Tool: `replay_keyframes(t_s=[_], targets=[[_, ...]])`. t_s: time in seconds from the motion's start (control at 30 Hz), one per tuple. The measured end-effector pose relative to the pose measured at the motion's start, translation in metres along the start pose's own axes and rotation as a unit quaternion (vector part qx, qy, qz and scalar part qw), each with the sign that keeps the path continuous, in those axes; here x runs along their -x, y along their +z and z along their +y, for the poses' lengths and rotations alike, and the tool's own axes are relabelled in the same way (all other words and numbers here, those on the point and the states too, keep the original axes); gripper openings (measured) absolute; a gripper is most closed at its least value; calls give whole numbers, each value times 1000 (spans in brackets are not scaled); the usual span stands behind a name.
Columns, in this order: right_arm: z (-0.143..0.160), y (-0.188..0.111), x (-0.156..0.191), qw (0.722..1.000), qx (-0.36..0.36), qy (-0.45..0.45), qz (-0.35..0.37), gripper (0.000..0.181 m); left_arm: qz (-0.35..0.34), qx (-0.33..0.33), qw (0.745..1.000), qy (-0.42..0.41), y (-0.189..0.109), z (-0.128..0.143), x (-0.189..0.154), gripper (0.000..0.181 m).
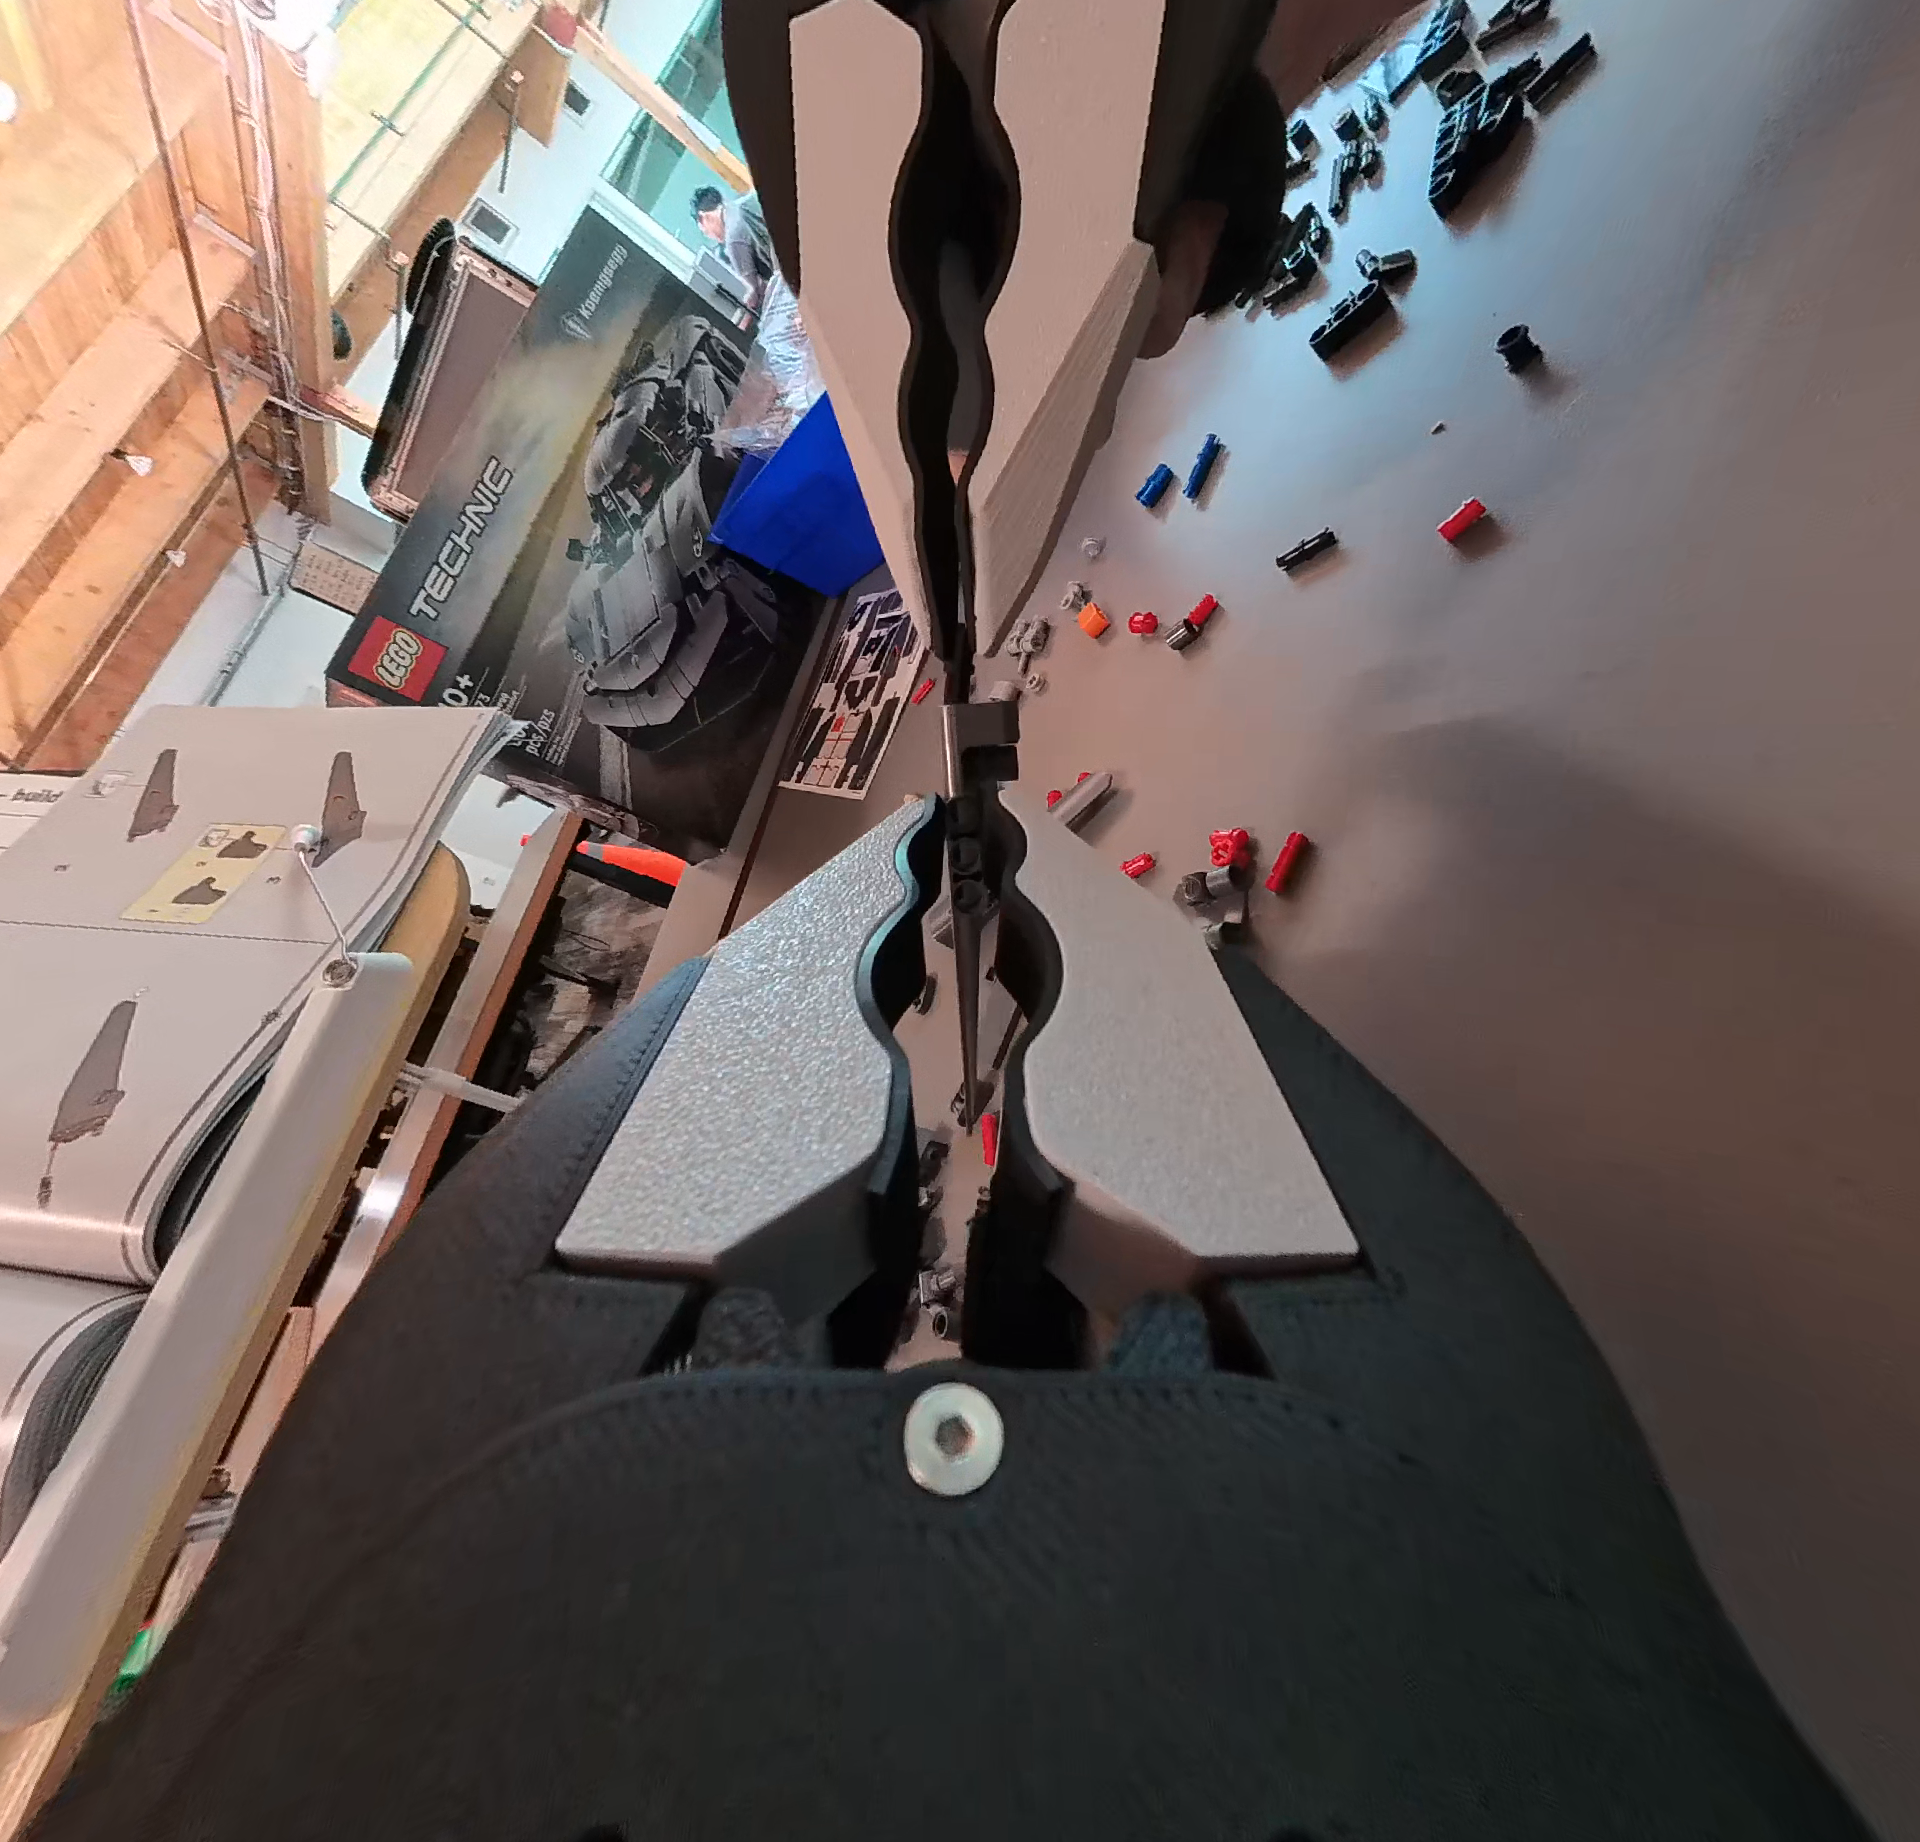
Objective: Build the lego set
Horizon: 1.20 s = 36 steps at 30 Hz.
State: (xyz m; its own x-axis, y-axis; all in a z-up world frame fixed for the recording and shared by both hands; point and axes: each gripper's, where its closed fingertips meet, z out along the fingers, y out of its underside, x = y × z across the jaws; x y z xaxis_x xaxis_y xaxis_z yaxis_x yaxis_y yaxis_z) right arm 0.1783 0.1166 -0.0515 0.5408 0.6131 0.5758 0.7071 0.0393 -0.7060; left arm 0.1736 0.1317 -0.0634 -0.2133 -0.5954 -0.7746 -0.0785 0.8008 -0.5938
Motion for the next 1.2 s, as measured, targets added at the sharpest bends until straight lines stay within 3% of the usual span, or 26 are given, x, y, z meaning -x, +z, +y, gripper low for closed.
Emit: replay_keyframes(t_s=[1.2], targets=[[4,1,7,1000,12,-9,-18,0,-14,7,999,37,1,1,-5,3]])
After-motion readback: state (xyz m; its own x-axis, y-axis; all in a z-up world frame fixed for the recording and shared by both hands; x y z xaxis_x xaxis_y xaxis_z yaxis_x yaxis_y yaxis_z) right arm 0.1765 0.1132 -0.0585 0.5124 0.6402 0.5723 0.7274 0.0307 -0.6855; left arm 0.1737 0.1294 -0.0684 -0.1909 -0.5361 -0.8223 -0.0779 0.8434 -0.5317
